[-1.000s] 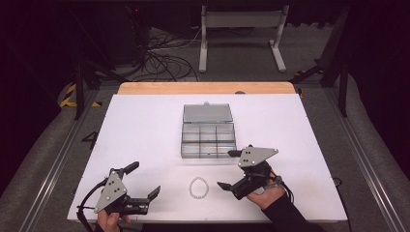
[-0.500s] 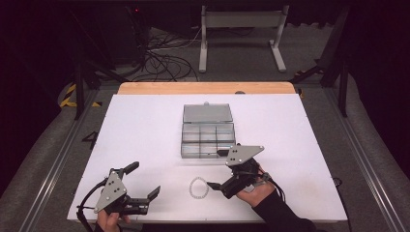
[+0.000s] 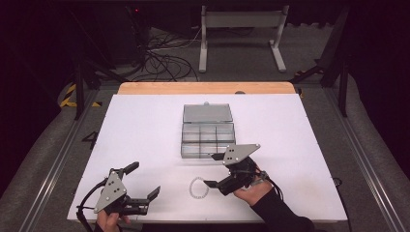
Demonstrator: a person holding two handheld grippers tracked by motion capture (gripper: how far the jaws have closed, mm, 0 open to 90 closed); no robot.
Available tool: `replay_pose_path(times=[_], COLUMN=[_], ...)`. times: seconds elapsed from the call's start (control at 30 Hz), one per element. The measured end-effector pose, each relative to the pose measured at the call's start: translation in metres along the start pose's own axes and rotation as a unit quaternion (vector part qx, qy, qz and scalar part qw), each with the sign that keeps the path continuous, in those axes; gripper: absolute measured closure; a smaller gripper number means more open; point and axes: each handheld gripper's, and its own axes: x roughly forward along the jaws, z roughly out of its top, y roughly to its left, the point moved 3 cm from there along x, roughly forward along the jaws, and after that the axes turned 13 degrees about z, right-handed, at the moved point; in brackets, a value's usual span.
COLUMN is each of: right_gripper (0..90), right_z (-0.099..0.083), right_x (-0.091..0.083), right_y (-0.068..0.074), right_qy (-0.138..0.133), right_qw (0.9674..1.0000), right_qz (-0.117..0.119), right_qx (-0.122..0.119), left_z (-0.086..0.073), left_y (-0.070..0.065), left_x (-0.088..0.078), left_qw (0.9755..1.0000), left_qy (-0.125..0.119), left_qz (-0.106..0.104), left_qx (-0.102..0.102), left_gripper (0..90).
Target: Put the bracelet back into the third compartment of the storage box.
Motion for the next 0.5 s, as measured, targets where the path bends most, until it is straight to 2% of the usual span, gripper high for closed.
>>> replay_pose_path(times=[0.03,0.2,0.23,0.5], right_gripper=[22.5,33.9,37.4,43.8], right_z=[0.0,-0.001,-0.001,-0.002], right_x=[0.0,0.003,0.005,0.013], right_y=[0.0,-0.003,-0.005,-0.01], right_qy=[0.0,0.018,0.025,0.053], right_qw=[1.0,0.9996,0.9992,0.9967], right_qz=[0.0,0.009,0.014,0.019], right_qx=[0.0,0.017,0.028,0.059], left_z=[0.0,0.0,0.0,0.0], left_y=[0.0,0.0,0.0,0.0], left_x=[0.0,0.0,0.0,0.0], left_qw=[1.0,1.0,1.0,1.0], left_qy=[0.0,0.001,0.001,0.002], left_qz=[0.0,0.0,-0.001,-0.001], left_qx=[0.0,0.0,0.0,-0.002], left_gripper=[3.7,3.7,3.7,3.7])
